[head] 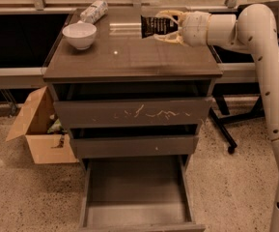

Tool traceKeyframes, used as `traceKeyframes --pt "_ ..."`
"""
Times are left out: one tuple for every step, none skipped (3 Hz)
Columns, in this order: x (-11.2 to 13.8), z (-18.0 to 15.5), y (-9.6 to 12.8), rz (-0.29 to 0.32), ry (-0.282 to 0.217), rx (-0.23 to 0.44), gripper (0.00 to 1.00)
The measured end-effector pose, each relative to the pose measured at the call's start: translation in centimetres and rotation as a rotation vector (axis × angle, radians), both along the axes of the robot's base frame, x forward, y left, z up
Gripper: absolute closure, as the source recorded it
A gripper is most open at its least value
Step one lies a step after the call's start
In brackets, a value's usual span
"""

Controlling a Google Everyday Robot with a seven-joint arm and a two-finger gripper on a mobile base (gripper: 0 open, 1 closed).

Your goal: Pick rxbar chocolate from bottom drawer and place on counter

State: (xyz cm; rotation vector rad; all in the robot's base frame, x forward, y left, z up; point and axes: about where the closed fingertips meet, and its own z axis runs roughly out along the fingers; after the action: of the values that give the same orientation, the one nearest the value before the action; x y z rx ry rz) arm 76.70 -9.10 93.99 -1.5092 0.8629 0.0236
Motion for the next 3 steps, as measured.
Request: traceKeyframes --pt "1.7 -1.7 -0.7 -0.027 0.063 -0.007 0.96" --pt "2.6 -2.5 -1.4 -0.049 0.098 -0.020 0.73" --pt "3.9 -3.5 -2.8 -0.085 0.128 -0.032 0.43"
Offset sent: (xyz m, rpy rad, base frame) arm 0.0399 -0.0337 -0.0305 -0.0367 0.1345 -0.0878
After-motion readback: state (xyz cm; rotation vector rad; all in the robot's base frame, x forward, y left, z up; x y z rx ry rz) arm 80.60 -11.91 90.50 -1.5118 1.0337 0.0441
